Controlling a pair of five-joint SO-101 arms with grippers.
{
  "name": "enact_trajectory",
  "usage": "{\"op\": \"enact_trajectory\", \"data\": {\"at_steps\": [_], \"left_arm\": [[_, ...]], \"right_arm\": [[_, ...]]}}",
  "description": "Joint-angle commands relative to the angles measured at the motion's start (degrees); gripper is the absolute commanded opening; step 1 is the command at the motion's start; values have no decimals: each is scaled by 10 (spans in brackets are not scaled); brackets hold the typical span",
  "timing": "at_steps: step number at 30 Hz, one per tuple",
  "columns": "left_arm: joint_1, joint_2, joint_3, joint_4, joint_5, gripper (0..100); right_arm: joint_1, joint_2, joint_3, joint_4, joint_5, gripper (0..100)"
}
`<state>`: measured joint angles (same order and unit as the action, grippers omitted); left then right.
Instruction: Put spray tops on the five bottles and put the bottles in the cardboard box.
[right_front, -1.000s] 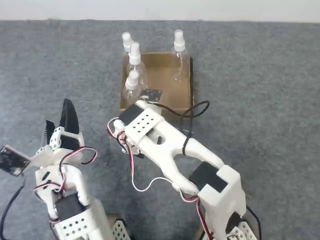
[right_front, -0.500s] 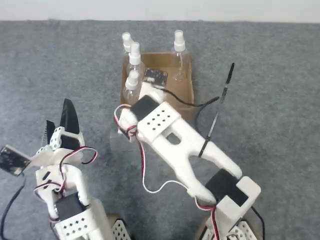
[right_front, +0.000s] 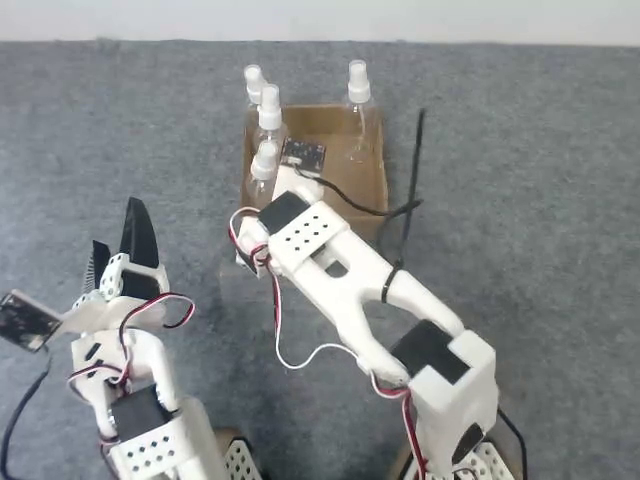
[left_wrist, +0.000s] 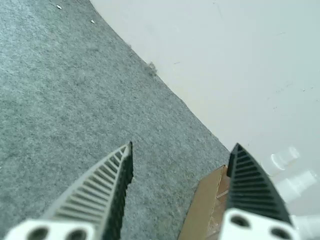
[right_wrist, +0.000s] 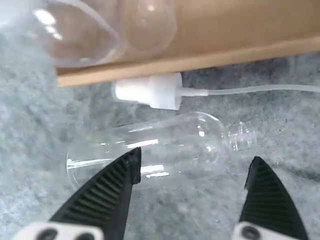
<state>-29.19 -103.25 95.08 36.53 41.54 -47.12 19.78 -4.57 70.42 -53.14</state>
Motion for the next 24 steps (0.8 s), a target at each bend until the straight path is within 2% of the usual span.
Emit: {"op": "enact_trajectory", "data": {"at_steps": [1,6,13,24], "left_arm": [[-2,-10,-21,-19,4,290],[-2,-10,-21,-19,4,290],[-2,-10,-20,-19,4,290],[-2,-10,-20,-19,3,290]], "right_arm": [[5,10,-7,-8,9,292],[5,41,-5,7,10,292],[5,37,-7,96,51,292],[6,-54,-7,211,91,292]]}}
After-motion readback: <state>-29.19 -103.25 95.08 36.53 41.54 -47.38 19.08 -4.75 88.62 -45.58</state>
